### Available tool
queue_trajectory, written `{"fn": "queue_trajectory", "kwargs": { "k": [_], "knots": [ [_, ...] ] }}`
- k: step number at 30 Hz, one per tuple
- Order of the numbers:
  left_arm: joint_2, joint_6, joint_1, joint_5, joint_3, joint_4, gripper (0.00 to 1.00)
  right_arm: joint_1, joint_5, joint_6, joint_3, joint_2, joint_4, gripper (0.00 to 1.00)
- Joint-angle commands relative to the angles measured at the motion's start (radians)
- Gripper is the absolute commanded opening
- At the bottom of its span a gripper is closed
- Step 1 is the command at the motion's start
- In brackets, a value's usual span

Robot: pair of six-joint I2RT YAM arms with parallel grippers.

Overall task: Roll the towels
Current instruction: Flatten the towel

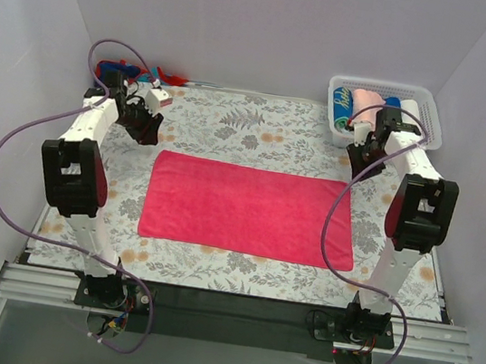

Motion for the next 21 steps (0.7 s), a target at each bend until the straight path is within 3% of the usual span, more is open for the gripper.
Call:
{"fn": "queue_trajectory", "kwargs": {
  "k": [1, 15, 18, 21],
  "knots": [
    [0.043, -0.129, 0.008, 0.032, 0.068, 0.071, 0.33, 0.004, 0.003, 0.042, 0.073, 0.044, 0.040, 0.30],
    [0.123, -0.167, 0.008, 0.009, 0.125, 0.073, 0.41, 0.003, -0.088, 0.076, 0.068, 0.196, 0.091, 0.34],
    [0.152, -0.172, 0.009, 0.008, 0.137, 0.073, 0.41, 0.006, -0.101, 0.080, 0.061, 0.202, 0.102, 0.30],
    [0.198, -0.172, 0.009, 0.006, 0.171, 0.065, 0.41, 0.004, -0.103, 0.077, 0.062, 0.204, 0.100, 0.17]
  ]
}}
